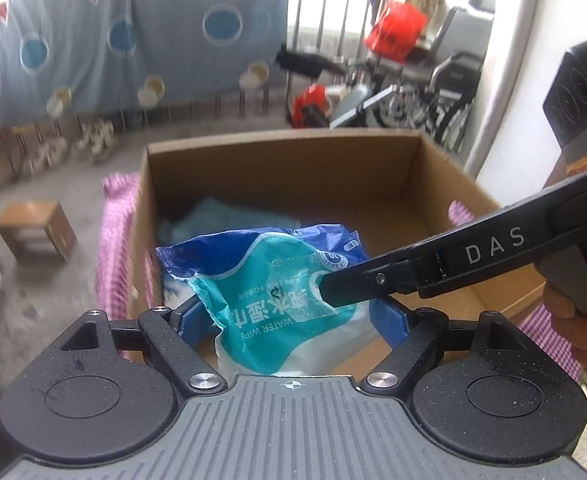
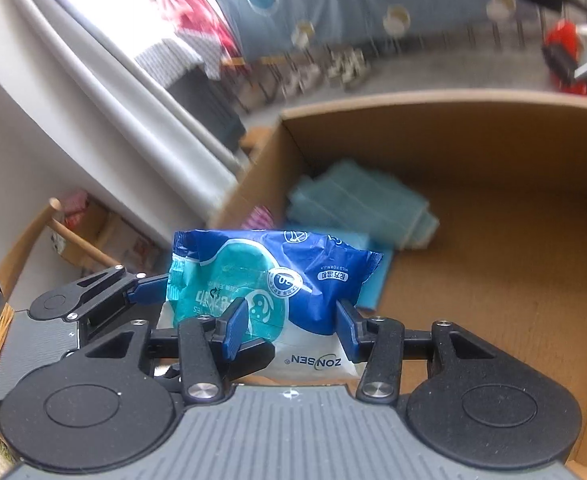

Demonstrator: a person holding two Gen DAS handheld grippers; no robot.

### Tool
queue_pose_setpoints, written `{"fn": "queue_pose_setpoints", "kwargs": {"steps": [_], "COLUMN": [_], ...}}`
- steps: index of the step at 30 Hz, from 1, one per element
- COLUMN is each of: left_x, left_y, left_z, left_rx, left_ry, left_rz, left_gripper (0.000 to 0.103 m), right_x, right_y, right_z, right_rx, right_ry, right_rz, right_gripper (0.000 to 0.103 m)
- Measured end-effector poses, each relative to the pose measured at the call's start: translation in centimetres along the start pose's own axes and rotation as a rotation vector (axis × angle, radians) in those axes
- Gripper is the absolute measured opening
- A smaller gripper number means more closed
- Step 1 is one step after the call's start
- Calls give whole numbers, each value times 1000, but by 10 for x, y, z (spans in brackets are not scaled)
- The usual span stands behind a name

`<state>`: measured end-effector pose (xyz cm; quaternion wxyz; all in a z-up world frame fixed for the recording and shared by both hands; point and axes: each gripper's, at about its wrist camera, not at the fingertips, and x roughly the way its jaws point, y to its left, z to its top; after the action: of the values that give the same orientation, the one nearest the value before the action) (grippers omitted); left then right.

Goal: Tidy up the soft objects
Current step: 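Lift the wipes pack into the box and release it by the bandage box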

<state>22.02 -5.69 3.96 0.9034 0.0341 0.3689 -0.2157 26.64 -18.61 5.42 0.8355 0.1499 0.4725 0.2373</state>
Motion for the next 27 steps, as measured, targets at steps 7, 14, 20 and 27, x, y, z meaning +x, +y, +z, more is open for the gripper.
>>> {"fn": "queue_pose_setpoints", "kwargs": {"steps": [7,14,20,27], "left_x": [19,-12,-34,-47], "left_y": [10,20,39,39], "left_z": [-15,-17,-26,-37], "left_rx": [10,-22,-120,-145], "left_ry": [117,27,-4,-45], "left_rz": [14,24,-51,-61], "left_gripper": [100,100,100,101], "right_x": [49,54,69,93], "right_y": [-30,-41,-42,-32], "right_z": [5,14,27,55], "right_rx": [70,80,83,34], "right_ry": [204,235,289,266], "right_rz": [7,-33,-79,-152], "right_gripper": [50,50,51,51]}}
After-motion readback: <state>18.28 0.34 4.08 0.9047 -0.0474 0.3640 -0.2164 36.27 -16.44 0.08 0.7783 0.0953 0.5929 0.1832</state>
